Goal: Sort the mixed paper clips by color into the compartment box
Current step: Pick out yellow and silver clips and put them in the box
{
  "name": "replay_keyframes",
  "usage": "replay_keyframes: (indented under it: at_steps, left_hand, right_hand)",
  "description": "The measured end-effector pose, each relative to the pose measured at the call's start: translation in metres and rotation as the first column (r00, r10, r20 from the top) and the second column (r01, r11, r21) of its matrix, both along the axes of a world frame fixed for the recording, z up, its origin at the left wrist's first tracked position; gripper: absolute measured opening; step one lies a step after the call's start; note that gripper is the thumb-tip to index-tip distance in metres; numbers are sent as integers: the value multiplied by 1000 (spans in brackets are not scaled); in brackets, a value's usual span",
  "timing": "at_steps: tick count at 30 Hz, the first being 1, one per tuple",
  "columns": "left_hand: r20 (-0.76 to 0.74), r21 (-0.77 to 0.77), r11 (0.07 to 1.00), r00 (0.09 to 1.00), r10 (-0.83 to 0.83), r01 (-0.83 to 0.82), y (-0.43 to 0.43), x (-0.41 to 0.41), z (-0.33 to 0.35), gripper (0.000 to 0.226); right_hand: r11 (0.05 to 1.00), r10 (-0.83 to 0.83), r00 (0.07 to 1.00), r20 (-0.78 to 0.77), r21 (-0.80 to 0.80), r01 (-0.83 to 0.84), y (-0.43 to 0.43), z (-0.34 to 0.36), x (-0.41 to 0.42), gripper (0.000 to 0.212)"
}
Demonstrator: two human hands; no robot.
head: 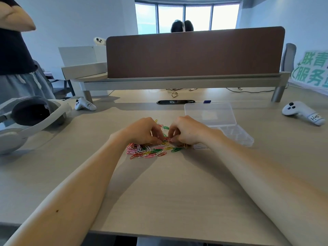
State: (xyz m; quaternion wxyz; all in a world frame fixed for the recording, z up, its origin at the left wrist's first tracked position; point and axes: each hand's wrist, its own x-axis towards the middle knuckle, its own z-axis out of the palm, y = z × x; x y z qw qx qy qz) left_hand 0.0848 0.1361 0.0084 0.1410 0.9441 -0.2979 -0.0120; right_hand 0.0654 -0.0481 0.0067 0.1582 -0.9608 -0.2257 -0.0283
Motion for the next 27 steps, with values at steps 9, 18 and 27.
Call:
replay_keyframes:
  at_steps: [9, 18, 27]
  left_hand:
    - [46, 28, 999, 999, 14, -15, -4, 0, -4, 12]
    - [-44, 101, 993, 996, 72, -68, 0, 3, -3, 8]
    - [-77, 93, 994, 995, 66, -59, -2, 1, -4, 4]
  right_hand:
    - [998, 59, 995, -75, -31, -61, 5, -2, -8, 9]
    - [999, 40, 995, -89, 8, -39, 4, -3, -9, 9]
    - [963, -17, 999, -48, 268, 30, -13, -3, -13, 9]
